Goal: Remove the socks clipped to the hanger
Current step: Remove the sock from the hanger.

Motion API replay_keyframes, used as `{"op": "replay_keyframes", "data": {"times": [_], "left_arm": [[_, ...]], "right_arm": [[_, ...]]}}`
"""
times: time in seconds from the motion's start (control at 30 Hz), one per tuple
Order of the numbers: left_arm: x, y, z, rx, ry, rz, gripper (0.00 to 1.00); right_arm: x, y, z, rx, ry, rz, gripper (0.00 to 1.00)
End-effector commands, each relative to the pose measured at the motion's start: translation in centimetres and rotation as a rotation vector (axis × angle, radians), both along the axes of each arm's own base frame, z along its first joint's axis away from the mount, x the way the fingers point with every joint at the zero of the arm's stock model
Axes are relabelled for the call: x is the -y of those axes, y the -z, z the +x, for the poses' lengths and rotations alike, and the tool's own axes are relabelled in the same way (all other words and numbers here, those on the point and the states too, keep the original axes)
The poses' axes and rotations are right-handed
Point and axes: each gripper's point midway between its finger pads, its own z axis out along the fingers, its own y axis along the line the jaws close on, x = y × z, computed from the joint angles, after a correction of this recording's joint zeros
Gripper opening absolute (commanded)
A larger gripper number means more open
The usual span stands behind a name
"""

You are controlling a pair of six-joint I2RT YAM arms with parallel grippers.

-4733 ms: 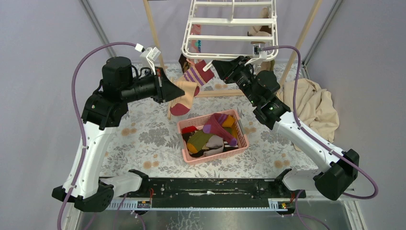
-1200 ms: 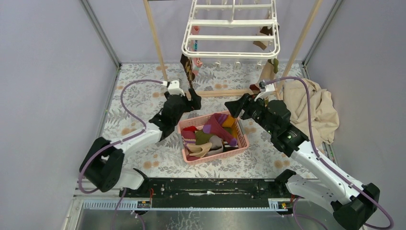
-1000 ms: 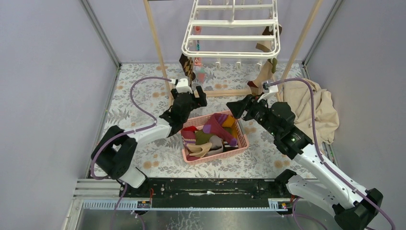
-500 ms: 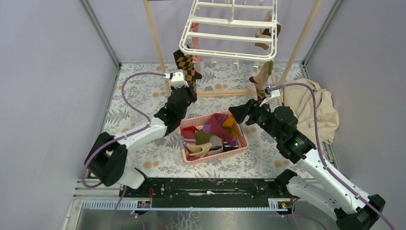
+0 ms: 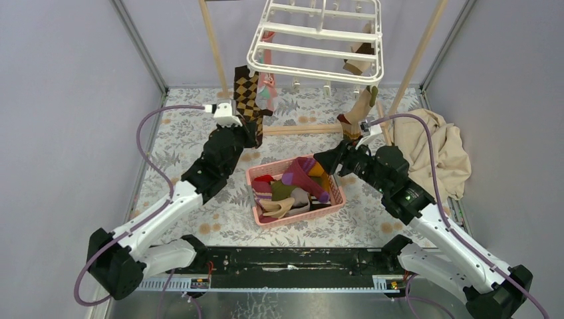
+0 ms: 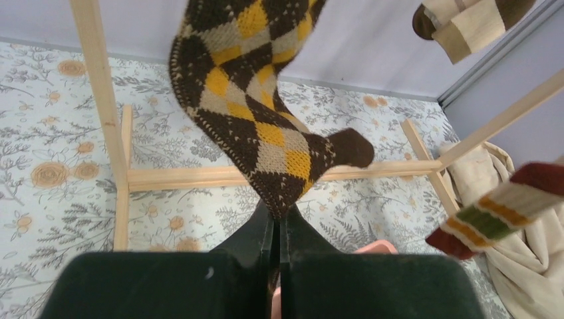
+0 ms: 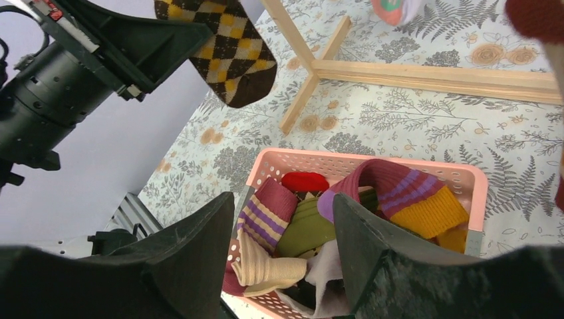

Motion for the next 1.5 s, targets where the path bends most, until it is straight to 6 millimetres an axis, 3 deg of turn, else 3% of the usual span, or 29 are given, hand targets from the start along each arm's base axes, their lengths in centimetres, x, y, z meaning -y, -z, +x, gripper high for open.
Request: {"op": "replay_keyframes", "data": {"times": [0.0, 0.3, 0.57, 0.73, 0.93, 1.13, 1.47], "left_arm": [[-1.0, 0.1, -2.2, -0.035, 0.016, -0.005, 0.0], [-1.2, -2.2, -5.0, -0.061, 0.087, -0.052, 0.0], [0.3, -0.5, -6.3, -0.095, 0.174, -0.102, 0.0], [1.3, 0.2, -6.5, -0.056, 0.204, -0.086, 0.0], [2.6, -0.5, -5.8, 0.027, 0.195, -0.026, 0.0], [5.1, -1.3, -4.9, 0.051, 0.214, 0.027, 0.0], [7.8, -1.8, -5.6, 0.088, 0.217, 0.113, 0.0]], "right_arm": [[-0.6, -1.7, -0.6, 0.031, -0.06, 0.017, 0.62], [-1.9, -2.0, -1.3, 0.011, -0.14, 0.025, 0.55], [-3.5, -4.2, -0.2, -0.056, -0.124, 0.187, 0.54], [-5.6, -4.2, 0.9, -0.203, -0.131, 0.345, 0.59], [-6.7, -4.4, 2.0, -0.312, -0.114, 0.481, 0.62], [-7.1, -4.2, 3.1, -0.392, -0.07, 0.549, 0.62], [-6.7, -4.7, 5.1, -0.437, 0.004, 0.611, 0.61]]}}
